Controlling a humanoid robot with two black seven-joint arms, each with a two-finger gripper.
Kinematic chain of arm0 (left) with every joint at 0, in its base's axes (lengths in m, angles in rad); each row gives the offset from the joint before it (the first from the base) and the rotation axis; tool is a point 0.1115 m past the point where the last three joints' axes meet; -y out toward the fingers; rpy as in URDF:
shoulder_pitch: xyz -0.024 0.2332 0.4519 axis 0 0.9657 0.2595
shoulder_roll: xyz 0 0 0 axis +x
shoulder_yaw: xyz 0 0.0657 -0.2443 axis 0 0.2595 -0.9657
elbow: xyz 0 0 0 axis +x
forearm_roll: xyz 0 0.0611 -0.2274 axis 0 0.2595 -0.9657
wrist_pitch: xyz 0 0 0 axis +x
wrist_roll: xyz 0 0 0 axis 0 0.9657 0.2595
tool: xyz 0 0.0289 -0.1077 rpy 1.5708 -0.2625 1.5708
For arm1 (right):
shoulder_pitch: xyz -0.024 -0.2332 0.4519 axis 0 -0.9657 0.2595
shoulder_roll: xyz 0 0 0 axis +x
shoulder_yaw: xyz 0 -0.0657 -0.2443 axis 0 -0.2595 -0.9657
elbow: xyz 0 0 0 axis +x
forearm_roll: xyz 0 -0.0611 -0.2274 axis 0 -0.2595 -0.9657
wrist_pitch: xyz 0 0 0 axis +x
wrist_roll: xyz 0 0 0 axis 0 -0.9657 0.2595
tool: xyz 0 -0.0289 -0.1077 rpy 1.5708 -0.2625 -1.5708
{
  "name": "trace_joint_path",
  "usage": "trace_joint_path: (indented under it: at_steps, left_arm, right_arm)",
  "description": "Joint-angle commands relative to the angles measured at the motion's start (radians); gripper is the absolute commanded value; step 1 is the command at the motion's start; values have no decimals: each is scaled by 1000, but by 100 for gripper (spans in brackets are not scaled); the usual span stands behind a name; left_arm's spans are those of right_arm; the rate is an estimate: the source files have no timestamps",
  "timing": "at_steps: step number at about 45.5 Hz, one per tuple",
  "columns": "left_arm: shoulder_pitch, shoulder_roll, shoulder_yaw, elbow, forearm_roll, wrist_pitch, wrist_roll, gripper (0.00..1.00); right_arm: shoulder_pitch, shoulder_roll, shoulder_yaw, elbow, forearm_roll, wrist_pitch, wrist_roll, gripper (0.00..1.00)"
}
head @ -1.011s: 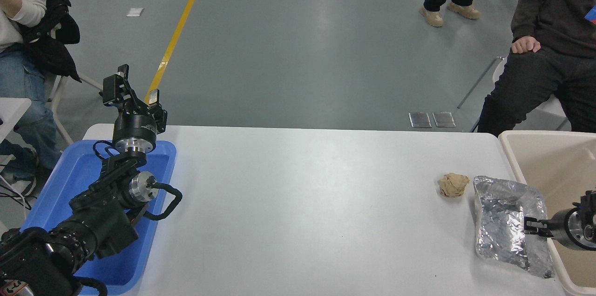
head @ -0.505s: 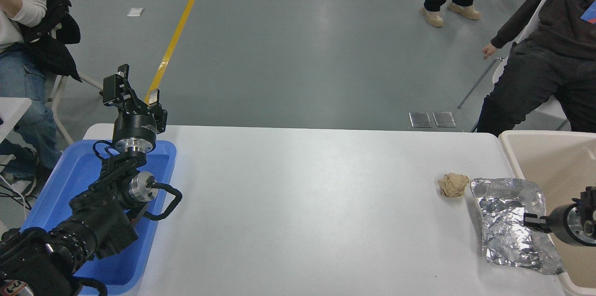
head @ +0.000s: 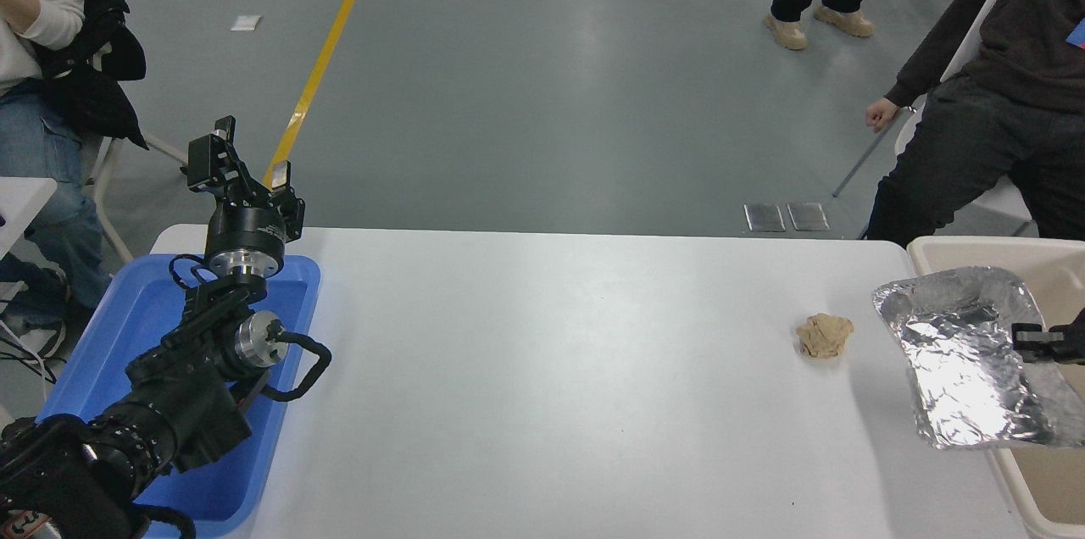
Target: Pick up foil plate and place in dustbin
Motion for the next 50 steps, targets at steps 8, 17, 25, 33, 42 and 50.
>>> trace_joint_path:
  at_steps: [8,17,25,33,42,50]
  left_arm:
    - [0,0,1,0,1,0,1,100]
    - [0,0,2,0,1,0,1,100]
    - [0,0,2,0,1,0,1,100]
    - [0,0,2,0,1,0,1,100]
    - [0,0,2,0,1,0,1,100]
    - [0,0,2,0,1,0,1,100]
  right_arm:
    - [656,146,-543,144,19,122,49,0]
    - [782,221,-645,146,90,159,70,0]
    - [803,234,-644,147,90,186,69,0]
    - [799,227,-638,144,92,180,67,0]
    - [727,186,-630,87,87,165,60,0]
    - [549,105,-544,-113,82,154,61,0]
